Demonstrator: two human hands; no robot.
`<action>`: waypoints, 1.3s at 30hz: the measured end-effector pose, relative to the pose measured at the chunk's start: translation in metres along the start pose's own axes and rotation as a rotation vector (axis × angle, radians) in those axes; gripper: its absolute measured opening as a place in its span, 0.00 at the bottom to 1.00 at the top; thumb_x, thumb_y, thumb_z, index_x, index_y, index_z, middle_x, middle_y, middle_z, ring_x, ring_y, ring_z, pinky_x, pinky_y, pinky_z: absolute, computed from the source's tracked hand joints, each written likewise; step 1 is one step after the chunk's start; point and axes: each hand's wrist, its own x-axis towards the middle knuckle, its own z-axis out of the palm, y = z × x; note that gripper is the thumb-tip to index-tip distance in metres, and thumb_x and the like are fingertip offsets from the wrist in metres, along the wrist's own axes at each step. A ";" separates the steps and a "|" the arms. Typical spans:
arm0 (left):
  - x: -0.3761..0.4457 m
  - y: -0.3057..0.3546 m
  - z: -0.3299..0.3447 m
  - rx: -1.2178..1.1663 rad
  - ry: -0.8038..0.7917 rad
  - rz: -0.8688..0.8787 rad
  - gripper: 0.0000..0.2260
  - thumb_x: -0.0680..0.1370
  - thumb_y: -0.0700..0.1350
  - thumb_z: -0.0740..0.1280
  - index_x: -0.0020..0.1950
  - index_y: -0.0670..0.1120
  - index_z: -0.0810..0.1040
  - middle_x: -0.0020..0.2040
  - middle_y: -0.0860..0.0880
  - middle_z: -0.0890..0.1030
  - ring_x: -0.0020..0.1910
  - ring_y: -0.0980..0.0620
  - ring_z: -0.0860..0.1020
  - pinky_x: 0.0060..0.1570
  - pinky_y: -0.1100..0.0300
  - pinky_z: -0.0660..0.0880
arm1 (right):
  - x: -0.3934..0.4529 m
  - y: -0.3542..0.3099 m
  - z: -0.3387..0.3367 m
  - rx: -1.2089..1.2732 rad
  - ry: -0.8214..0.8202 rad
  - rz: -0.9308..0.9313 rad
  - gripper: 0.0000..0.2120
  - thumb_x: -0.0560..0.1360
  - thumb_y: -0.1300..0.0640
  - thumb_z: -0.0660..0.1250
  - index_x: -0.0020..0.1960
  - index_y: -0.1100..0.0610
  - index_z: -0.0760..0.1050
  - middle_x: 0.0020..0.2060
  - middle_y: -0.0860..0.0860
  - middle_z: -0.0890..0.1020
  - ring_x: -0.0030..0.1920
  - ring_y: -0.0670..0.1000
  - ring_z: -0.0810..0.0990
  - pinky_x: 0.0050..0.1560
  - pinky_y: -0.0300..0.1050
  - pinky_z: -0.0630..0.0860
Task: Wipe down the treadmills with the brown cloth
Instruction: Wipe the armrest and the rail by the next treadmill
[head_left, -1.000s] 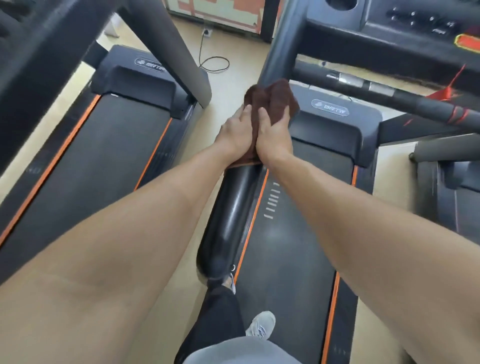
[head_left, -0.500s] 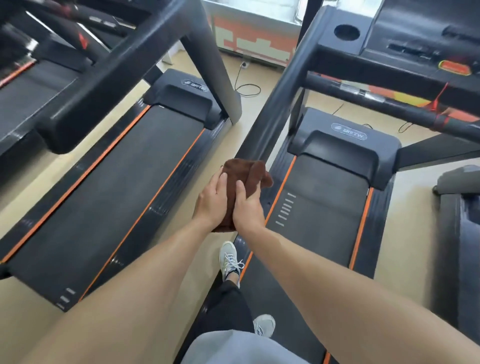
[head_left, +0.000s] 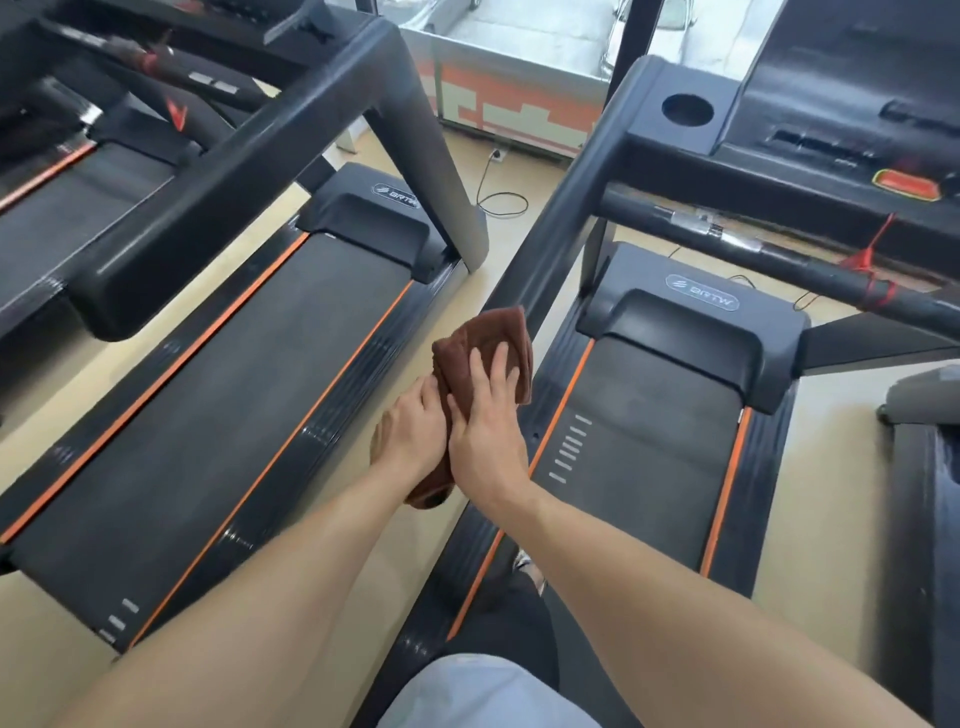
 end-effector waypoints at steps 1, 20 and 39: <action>0.010 0.014 0.000 0.069 -0.014 -0.005 0.20 0.85 0.55 0.47 0.63 0.54 0.77 0.63 0.45 0.81 0.61 0.39 0.77 0.52 0.52 0.68 | 0.013 0.004 -0.006 0.008 0.004 0.002 0.29 0.87 0.50 0.54 0.84 0.45 0.46 0.83 0.45 0.40 0.83 0.54 0.39 0.78 0.56 0.62; 0.277 0.273 0.106 0.158 0.058 0.029 0.20 0.85 0.51 0.46 0.62 0.48 0.77 0.61 0.43 0.81 0.61 0.38 0.78 0.58 0.48 0.69 | 0.371 0.059 -0.197 -0.449 -0.009 -0.254 0.24 0.86 0.52 0.52 0.82 0.50 0.60 0.82 0.51 0.58 0.83 0.53 0.43 0.82 0.49 0.39; 0.375 0.410 0.165 0.265 0.110 0.189 0.19 0.86 0.52 0.48 0.69 0.48 0.72 0.65 0.45 0.78 0.60 0.40 0.79 0.56 0.47 0.71 | 0.502 0.099 -0.299 -0.478 0.049 -0.184 0.26 0.87 0.49 0.51 0.83 0.53 0.55 0.83 0.50 0.54 0.83 0.50 0.44 0.81 0.45 0.37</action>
